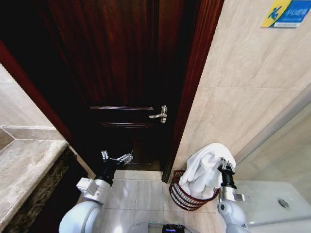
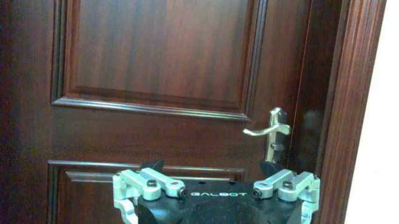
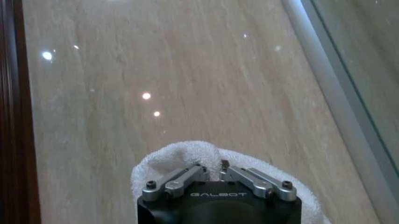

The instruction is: Discard the used towel into the hamper.

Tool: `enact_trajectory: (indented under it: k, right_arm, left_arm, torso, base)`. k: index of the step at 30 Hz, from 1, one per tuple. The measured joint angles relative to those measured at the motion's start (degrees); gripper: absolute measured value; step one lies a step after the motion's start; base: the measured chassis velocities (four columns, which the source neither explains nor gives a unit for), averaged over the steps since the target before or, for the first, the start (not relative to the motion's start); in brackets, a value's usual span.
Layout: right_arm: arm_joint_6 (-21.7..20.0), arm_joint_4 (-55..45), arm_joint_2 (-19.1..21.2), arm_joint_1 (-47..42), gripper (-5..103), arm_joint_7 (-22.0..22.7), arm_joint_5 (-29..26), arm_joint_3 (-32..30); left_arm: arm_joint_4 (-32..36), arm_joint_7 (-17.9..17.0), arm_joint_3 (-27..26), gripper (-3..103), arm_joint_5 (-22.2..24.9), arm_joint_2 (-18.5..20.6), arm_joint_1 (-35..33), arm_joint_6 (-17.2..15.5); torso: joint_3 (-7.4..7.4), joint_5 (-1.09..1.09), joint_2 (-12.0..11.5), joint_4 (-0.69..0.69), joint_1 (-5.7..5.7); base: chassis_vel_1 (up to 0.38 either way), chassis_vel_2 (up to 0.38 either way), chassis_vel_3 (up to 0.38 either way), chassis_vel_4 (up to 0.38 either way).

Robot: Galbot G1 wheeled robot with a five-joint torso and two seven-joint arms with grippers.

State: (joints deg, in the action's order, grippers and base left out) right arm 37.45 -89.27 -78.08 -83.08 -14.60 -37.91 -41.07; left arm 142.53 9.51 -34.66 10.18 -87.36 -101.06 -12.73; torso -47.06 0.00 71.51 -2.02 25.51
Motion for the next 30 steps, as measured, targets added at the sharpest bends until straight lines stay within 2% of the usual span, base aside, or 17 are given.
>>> enact_trajectory:
  k: [9, 14, 30]
  right_arm:
    - [0.62, 5.05, -0.25, -0.02, 3, 0.0, -0.22, 1.62]
    - [3.09, 10.21, -0.25, 0.55, 3, 1.33, 2.37, 2.05]
    - [4.29, 19.78, -0.05, 3.21, 3, 2.65, 4.51, 5.16]
  left_arm:
    - [0.0, 0.0, 0.0, 100, 0.0, 0.0, 0.0, 0.0]
    - [0.0, 0.0, 0.0, 100, 0.0, 0.0, 0.0, 0.0]
    - [0.0, 0.0, 0.0, 100, 0.0, 0.0, 0.0, 0.0]
  torso:
    - [0.0, -0.02, 0.0, 0.0, 0.0]
    - [0.0, 0.01, 0.0, 0.01, 0.0]
    - [0.0, 0.01, 0.0, 0.0, 0.0]
  base:
    - [0.0, 0.0, 0.0, 0.0]
    - [0.0, 0.0, 0.0, 0.0]
    - [0.0, 0.0, 0.0, 0.0]
